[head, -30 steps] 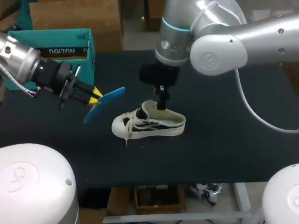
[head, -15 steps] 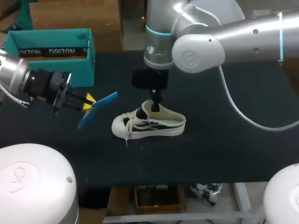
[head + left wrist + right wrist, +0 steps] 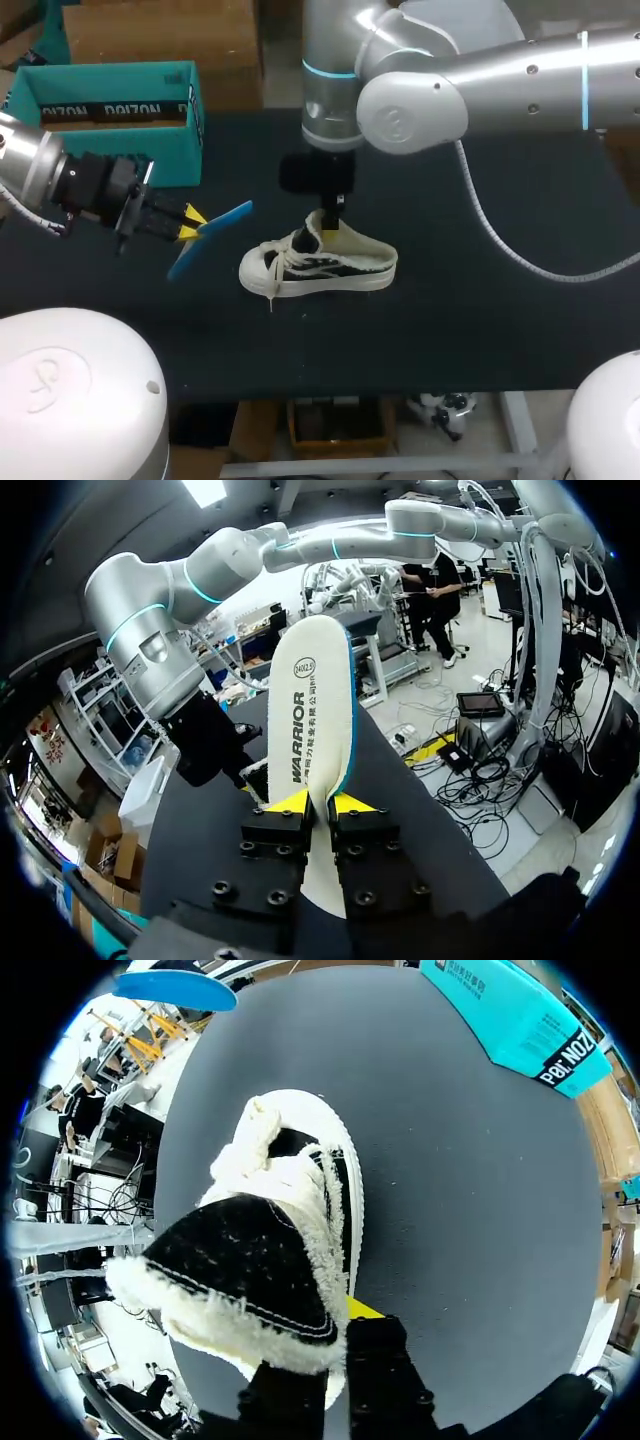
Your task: Open the shoe tongue, take the insole out of the shoe, put the insole back into the shoe, and pack the shoe into the shoebox
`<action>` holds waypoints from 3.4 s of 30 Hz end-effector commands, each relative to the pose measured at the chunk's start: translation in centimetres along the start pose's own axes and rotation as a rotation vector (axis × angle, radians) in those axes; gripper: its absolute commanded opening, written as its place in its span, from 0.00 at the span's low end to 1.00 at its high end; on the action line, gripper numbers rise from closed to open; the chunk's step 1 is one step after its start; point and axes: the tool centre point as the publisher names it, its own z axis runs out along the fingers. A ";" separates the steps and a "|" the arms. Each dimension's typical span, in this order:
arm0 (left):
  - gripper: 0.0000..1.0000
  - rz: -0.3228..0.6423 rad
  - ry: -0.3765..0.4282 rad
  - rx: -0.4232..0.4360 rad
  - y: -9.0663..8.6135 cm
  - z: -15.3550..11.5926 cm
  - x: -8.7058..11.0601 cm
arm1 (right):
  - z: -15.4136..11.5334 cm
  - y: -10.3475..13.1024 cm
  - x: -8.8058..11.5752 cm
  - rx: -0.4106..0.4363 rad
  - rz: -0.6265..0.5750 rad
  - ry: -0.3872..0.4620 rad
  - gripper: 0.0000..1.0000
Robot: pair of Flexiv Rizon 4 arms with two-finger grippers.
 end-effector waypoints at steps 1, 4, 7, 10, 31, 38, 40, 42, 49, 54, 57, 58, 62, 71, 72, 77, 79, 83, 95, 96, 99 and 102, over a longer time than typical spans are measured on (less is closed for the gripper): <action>0.00 0.002 0.012 0.004 0.1 0.3 -0.7 | -0.1 -0.1 0.3 -0.004 0.007 -0.009 0.00; 0.00 0.004 0.022 0.006 0.0 0.4 -1.1 | -0.2 -0.3 0.4 -0.012 0.023 -0.011 0.00; 0.00 0.008 0.034 0.014 0.1 0.5 -1.5 | -0.4 -0.5 0.7 -0.022 0.048 -0.011 0.00; 0.00 0.018 0.051 0.029 0.0 0.6 -2.1 | -0.8 -0.7 1.0 -0.039 0.080 -0.005 0.00; 0.00 0.204 0.255 0.176 -4.7 3.5 -8.0 | -2.7 -2.5 5.4 -0.251 0.606 0.087 0.00; 0.00 0.263 0.313 0.222 -5.7 4.4 -9.8 | -3.0 -2.1 7.1 -0.351 0.764 0.086 0.00; 0.00 0.275 0.325 0.233 -5.8 4.6 -10.2 | -3.2 -1.9 7.5 -0.371 0.791 0.081 0.00; 0.00 0.289 0.342 0.245 -6.0 4.9 -10.6 | -3.3 -1.7 7.8 -0.394 0.829 0.079 0.00; 0.00 0.334 0.390 0.280 -6.3 5.5 -11.7 | -3.1 -0.8 8.8 -0.477 0.940 0.071 0.00; 0.00 0.359 0.413 0.308 -6.4 5.8 -12.3 | -2.4 -0.2 9.2 -0.540 0.999 0.060 0.00; 0.00 0.371 0.420 0.326 -6.3 5.8 -12.4 | -2.2 -0.1 9.4 -0.552 1.038 0.052 0.00; 0.00 0.374 0.422 0.329 -6.3 5.8 -12.4 | -2.1 -0.1 9.4 -0.554 1.041 0.051 0.00; 0.00 0.381 0.431 0.342 -6.1 6.0 -12.6 | -1.5 0.0 9.5 -0.596 1.080 0.041 0.00; 0.00 0.380 0.443 0.351 -5.7 6.3 -12.8 | -1.0 -0.5 9.1 -0.621 1.106 0.047 0.00; 0.00 0.379 0.445 0.351 -5.6 6.4 -12.8 | -0.9 -0.6 9.1 -0.621 1.109 0.049 0.14; 0.00 0.377 0.453 0.350 -5.8 6.8 -12.3 | -0.8 -1.4 9.1 -0.614 1.121 0.061 1.00; 0.00 0.375 0.454 0.348 -6.2 6.8 -11.9 | -1.1 -2.0 9.4 -0.607 1.130 0.064 1.00; 0.00 0.376 0.450 0.347 -6.8 6.5 -11.1 | -2.0 -2.8 10.0 -0.593 1.140 0.064 1.00; 0.00 0.367 0.420 0.367 -8.8 5.6 -7.6 | -5.1 -4.7 12.7 -0.553 1.125 0.039 1.00; 0.00 0.365 0.416 0.368 -8.9 5.5 -7.3 | -5.3 -4.8 13.0 -0.556 1.118 0.040 1.00; 0.00 0.356 0.412 0.382 -9.1 5.5 -6.7 | -5.4 -5.4 14.0 -0.594 1.086 0.072 1.00; 0.00 0.355 0.417 0.396 -9.4 5.7 -6.1 | -5.4 -6.0 14.6 -0.641 1.056 0.095 1.00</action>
